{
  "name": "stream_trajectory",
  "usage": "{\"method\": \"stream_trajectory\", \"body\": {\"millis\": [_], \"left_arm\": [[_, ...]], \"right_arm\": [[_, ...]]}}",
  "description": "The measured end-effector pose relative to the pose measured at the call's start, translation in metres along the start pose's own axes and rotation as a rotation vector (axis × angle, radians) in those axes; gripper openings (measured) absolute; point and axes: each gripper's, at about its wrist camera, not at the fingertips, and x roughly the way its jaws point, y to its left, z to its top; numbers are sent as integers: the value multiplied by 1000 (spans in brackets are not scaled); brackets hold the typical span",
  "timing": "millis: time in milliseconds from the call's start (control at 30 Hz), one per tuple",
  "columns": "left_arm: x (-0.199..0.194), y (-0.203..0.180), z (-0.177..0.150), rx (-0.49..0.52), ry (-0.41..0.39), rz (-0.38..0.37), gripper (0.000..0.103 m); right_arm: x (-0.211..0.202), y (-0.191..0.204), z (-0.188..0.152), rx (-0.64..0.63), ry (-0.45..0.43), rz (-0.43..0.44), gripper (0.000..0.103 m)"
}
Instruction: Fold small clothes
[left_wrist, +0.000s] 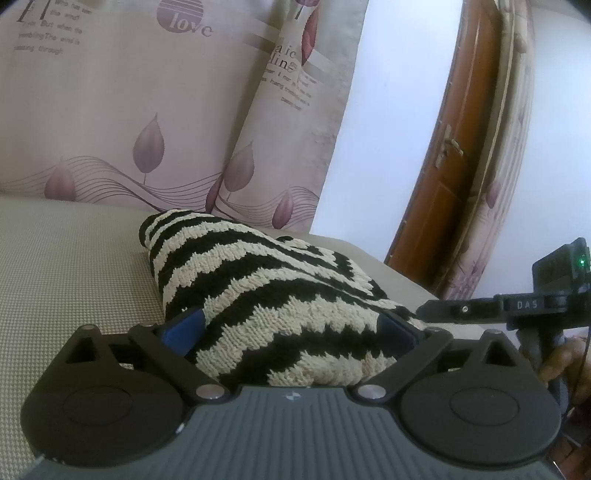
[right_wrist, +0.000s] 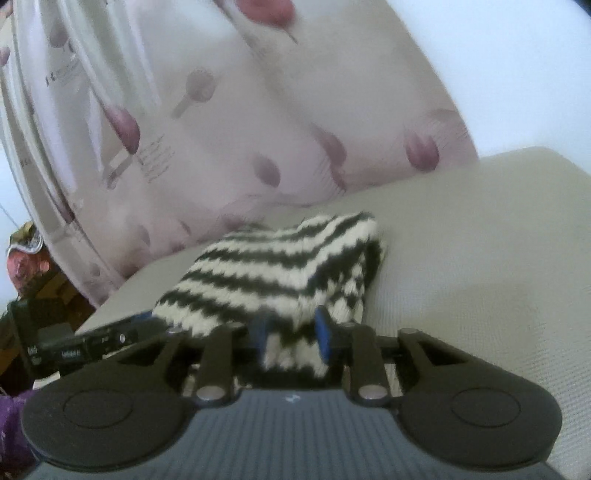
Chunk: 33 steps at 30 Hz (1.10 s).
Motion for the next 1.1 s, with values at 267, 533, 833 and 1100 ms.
{"method": "stream_trajectory", "body": {"millis": [267,533,833,1100], "left_arm": [[1,-2,0,6,6,13,103],[11,20,-2,-143,90,45,103],[13,9,0,-77,103,110,103],[15,-1,-1,-23,107,165,103]], "right_arm": [[41,29,-8,-130,129,-45,19],[29,21,-18,-142,88,-100,13],[30,15,-25,-101,25,-82,15],[33,22,-29,-154,15,-114,16]]}}
